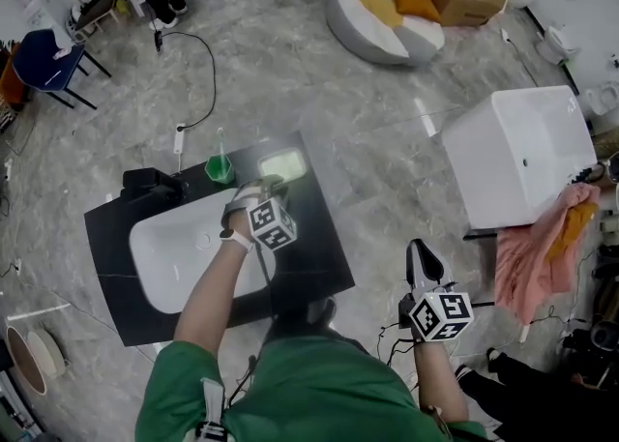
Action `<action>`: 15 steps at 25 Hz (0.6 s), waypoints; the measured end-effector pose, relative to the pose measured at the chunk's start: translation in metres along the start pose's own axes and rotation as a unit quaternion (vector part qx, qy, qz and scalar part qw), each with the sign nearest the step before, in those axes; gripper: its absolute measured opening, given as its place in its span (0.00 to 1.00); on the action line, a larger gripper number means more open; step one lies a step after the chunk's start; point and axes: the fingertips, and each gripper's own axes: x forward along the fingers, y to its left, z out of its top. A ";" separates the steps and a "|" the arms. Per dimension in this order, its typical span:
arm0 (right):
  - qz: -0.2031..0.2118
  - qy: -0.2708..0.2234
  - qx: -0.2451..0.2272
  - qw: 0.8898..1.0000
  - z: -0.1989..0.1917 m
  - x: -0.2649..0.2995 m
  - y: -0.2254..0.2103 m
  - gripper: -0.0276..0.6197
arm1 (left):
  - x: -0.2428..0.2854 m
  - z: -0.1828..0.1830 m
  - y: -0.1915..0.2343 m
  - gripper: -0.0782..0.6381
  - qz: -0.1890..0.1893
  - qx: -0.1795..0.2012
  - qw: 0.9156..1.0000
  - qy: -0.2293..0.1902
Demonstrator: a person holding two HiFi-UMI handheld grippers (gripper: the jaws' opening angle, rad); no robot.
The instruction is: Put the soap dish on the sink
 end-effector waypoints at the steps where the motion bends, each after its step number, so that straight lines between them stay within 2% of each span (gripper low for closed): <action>1: 0.004 -0.005 0.000 1.000 0.001 -0.001 0.001 0.07 | -0.012 0.005 0.000 0.22 0.007 -0.014 1.000 -0.012; 7: 0.031 -0.032 -0.002 0.999 0.015 -0.011 0.012 0.07 | -0.091 0.031 -0.007 0.16 0.041 -0.114 0.990 -0.078; 11: 0.049 -0.057 -0.003 0.997 0.029 -0.025 0.023 0.07 | -0.136 0.043 -0.024 0.14 0.047 -0.111 0.988 -0.096; 15: 0.071 -0.085 -0.013 0.994 0.048 -0.041 0.034 0.07 | -0.184 0.067 -0.029 0.11 0.080 -0.096 0.984 -0.128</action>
